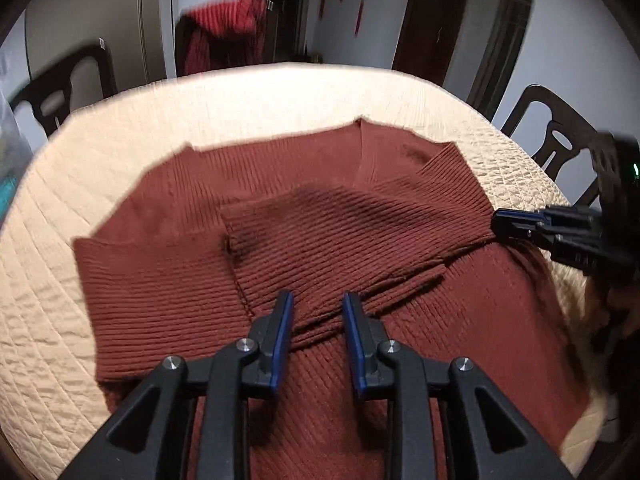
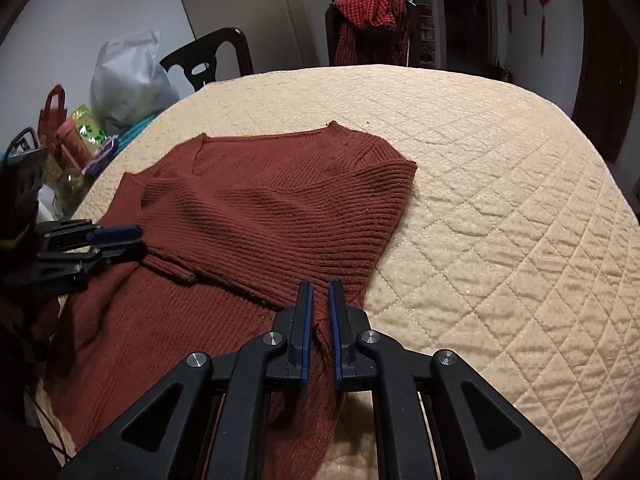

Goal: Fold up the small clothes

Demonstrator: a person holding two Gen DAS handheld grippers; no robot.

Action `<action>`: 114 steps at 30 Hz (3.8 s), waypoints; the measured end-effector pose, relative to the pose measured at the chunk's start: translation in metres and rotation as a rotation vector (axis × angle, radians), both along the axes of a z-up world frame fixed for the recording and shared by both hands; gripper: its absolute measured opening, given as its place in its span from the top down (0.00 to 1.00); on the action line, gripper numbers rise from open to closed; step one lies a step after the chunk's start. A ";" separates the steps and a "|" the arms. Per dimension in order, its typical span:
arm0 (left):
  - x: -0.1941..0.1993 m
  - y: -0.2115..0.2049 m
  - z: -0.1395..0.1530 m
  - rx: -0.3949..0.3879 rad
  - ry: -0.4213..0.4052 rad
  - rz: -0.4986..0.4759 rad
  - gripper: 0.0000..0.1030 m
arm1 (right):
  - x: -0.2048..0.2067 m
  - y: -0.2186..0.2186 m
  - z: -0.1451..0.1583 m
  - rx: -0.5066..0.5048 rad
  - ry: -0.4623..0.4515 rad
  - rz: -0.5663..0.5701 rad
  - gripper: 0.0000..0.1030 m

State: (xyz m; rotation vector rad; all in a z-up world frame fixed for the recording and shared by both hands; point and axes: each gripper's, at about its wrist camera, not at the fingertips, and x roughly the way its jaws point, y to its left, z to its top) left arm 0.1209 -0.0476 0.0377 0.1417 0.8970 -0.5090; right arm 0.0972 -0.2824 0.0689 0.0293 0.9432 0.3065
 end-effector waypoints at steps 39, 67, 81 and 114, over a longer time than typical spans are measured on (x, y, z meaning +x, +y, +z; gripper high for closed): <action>-0.125 0.110 -0.006 -0.169 0.029 0.298 0.55 | -0.131 -0.016 0.002 0.213 0.101 -0.034 0.58; -0.170 0.091 -0.017 -0.181 -0.004 0.384 0.66 | -0.176 0.001 -0.008 0.382 0.117 -0.052 0.88; -0.172 0.103 -0.021 -0.256 0.031 0.405 0.89 | -0.172 0.002 -0.010 0.407 0.117 -0.053 0.91; -0.054 0.138 0.077 -0.608 -0.097 0.337 0.92 | -0.062 -0.044 0.077 0.578 -0.112 -0.044 0.95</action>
